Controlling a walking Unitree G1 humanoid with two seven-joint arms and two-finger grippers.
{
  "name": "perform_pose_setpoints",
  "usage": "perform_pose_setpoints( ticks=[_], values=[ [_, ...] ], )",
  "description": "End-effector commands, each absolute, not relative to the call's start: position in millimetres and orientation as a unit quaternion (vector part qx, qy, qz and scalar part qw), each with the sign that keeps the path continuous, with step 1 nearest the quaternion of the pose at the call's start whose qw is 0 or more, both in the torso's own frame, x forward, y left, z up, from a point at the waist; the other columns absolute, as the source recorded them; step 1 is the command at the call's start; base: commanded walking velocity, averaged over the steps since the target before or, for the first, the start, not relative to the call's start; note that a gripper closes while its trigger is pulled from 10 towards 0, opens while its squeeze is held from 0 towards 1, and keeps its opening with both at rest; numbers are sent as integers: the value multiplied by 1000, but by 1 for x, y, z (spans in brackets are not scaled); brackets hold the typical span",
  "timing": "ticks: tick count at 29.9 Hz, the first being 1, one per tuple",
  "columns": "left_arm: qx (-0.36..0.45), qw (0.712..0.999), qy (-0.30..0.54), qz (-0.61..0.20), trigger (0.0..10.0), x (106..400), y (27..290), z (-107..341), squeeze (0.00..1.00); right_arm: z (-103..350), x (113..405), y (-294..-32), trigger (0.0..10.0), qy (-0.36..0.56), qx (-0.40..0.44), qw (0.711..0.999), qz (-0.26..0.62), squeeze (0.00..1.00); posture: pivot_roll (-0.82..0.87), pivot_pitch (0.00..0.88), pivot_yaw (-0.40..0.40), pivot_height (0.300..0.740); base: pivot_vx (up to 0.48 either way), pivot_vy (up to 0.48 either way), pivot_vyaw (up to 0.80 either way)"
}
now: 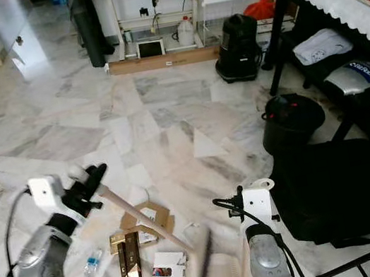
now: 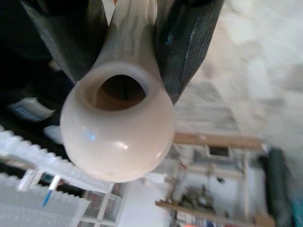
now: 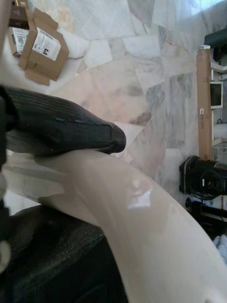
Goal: Sweep floor
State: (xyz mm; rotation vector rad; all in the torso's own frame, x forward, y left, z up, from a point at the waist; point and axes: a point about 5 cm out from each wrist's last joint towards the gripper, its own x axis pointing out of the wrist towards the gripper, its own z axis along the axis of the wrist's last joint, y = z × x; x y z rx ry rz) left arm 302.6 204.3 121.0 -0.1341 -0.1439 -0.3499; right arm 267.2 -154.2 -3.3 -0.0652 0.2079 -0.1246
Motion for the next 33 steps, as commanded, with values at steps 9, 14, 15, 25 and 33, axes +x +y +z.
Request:
perform_pose_setpoints(
  ticks=[9,14,15,25,33],
  values=[
    [38,981,-67,-180,10000,296,209,124,0,-11,263,-155,10000,131,-45,989,-58,0,34,36,-56,740,0,0,0],
    [82,975,-35,-202,10000,289,207,113,0,-9,264,-156,10000,127,-45,989,-60,0,34,35,-55,740,0,0,0],
    [89,974,-29,-207,10000,287,206,110,0,-9,264,-156,10000,127,-46,989,-60,0,35,35,-54,740,0,0,0],
    [120,971,-31,-206,10000,285,210,115,0,-9,264,-155,10000,125,-44,989,-59,0,41,36,-56,740,0,0,0],
    [122,965,-7,-231,10000,283,207,108,0,-8,265,-153,10000,126,-43,989,-56,0,42,37,-55,740,0,0,0]
  ],
)
